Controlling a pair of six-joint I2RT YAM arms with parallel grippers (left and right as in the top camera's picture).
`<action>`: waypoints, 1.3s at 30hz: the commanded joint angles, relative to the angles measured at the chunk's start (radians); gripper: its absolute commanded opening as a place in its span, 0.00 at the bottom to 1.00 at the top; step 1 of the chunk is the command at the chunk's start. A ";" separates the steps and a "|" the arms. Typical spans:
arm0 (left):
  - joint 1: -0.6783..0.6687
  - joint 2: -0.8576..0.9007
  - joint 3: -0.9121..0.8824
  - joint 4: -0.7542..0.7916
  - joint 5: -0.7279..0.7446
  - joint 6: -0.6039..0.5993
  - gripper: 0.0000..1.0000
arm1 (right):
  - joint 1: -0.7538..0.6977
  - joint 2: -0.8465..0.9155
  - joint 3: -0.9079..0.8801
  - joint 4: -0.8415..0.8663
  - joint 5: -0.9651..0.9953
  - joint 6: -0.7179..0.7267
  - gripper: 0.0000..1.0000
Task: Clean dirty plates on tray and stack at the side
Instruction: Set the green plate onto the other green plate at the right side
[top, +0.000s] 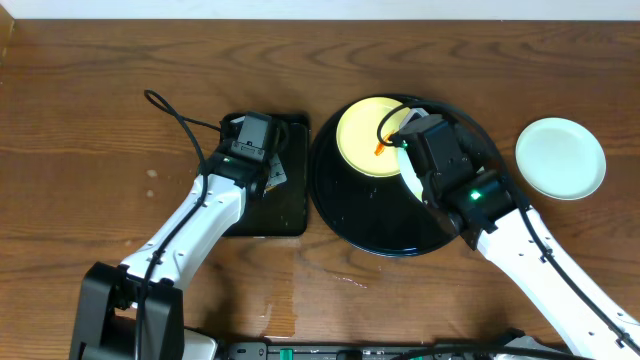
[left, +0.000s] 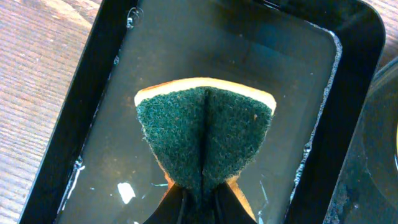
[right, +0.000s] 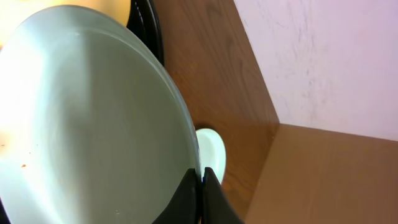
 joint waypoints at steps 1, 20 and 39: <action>0.003 -0.006 -0.003 -0.006 -0.019 0.013 0.12 | -0.022 -0.016 0.025 0.015 -0.022 0.115 0.01; 0.003 -0.006 -0.003 -0.006 -0.019 0.013 0.12 | -0.658 0.122 0.024 0.077 -0.243 0.888 0.01; 0.003 -0.006 -0.003 -0.024 -0.019 0.013 0.12 | -0.921 0.258 0.024 0.180 -0.656 0.909 0.18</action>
